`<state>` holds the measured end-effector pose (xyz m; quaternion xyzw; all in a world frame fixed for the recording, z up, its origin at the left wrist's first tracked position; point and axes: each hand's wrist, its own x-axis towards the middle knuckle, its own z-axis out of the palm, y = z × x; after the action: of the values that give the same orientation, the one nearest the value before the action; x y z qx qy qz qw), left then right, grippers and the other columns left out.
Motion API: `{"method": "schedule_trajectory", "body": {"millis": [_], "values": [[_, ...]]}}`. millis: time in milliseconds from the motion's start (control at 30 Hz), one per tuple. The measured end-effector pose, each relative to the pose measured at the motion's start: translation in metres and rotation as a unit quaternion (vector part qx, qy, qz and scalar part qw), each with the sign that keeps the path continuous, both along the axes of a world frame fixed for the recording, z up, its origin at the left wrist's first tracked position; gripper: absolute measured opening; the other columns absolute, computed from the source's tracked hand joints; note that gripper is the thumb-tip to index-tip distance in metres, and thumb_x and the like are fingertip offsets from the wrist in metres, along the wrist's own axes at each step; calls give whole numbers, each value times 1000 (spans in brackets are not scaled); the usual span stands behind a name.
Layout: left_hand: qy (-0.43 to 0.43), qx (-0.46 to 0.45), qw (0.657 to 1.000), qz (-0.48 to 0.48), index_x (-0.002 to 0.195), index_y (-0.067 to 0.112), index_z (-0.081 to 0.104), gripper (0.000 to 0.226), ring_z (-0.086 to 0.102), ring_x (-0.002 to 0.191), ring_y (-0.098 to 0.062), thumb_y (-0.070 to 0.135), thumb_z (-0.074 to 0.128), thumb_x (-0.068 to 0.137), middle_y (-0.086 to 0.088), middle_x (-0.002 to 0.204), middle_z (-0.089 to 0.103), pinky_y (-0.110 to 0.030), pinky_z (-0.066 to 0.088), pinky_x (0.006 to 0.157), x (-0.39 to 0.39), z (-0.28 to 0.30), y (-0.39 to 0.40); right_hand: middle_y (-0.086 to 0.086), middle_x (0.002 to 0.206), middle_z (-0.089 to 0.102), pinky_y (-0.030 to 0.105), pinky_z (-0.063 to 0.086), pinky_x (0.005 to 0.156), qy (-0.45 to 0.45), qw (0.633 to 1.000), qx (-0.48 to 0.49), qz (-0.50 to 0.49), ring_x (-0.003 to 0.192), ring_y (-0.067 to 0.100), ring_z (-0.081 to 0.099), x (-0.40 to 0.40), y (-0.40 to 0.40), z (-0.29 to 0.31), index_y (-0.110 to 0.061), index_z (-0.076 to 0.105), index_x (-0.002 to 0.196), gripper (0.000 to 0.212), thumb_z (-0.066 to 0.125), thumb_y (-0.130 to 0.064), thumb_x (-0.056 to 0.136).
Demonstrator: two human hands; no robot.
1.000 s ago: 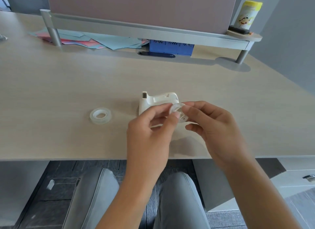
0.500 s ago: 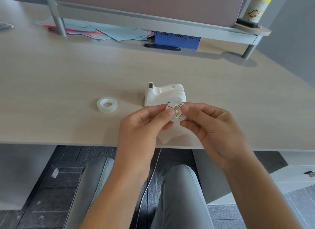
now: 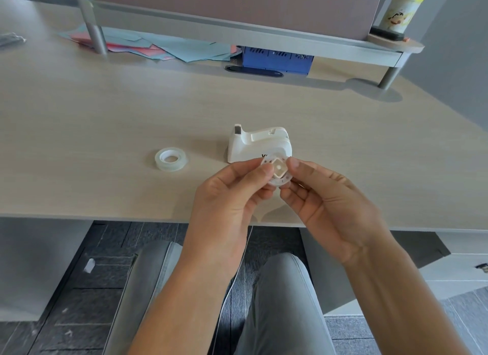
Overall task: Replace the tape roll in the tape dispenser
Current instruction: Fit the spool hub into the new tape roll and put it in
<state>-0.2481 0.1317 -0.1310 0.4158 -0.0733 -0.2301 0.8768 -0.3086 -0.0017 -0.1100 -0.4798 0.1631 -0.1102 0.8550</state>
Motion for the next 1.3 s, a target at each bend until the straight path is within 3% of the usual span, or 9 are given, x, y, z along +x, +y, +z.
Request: {"method": "schedule_trajectory", "body": {"millis": [200,400,600,833,933,1000,1100,1300], "values": [[11,-10,1000,-14,81,12,83,12,69,79,-12,14,76,71,-6,87,82,-20,56,72,-3,2,-2,11,91,78,22,61,69,6,1000,6,-4,80,18,65,1,1,-1,0,79,99,31,78,-17,74],[19,-4,1000,-17,80,11,82,10,67,70,-8,16,76,72,-4,84,79,-16,56,66,-10,8,0,11,91,77,21,60,68,0,1000,13,11,79,17,63,-5,4,2,0,79,99,31,79,-19,74],[35,13,999,-7,85,9,79,7,56,64,-7,8,72,86,0,76,73,-21,46,67,-23,9,4,9,87,76,20,60,65,-7,999,22,27,76,15,63,-16,7,-1,-4,83,90,20,79,-18,76],[50,-1,999,11,85,7,75,8,58,63,-7,6,69,92,-1,76,73,-20,47,65,-41,13,2,4,74,76,19,60,63,-16,999,41,26,64,10,68,-30,10,-2,-8,81,84,13,78,-19,79],[49,6,999,24,81,8,75,13,57,65,-8,7,69,92,-1,75,72,-19,48,63,-42,13,4,4,77,79,22,62,69,-17,1000,-20,6,67,11,71,-32,11,-4,-12,85,80,11,81,-22,79],[31,29,998,43,79,8,76,15,56,64,-8,7,70,92,0,72,72,-18,49,61,-42,13,7,4,87,81,25,62,77,-22,993,-116,-27,77,13,72,-34,11,-6,-14,86,91,11,80,-22,87],[1,77,993,84,80,9,80,7,57,65,-11,8,77,87,-2,71,71,-21,51,65,-39,12,13,-6,98,84,20,59,80,-48,945,-313,-87,86,6,74,-35,14,-5,-25,86,99,11,80,-24,90],[-60,189,965,173,84,8,84,8,64,67,-17,12,78,88,-14,75,75,-31,55,66,-22,5,32,-13,91,80,17,56,76,-62,884,-460,-58,85,5,73,-12,30,-9,-33,84,97,10,83,-37,88]]}}
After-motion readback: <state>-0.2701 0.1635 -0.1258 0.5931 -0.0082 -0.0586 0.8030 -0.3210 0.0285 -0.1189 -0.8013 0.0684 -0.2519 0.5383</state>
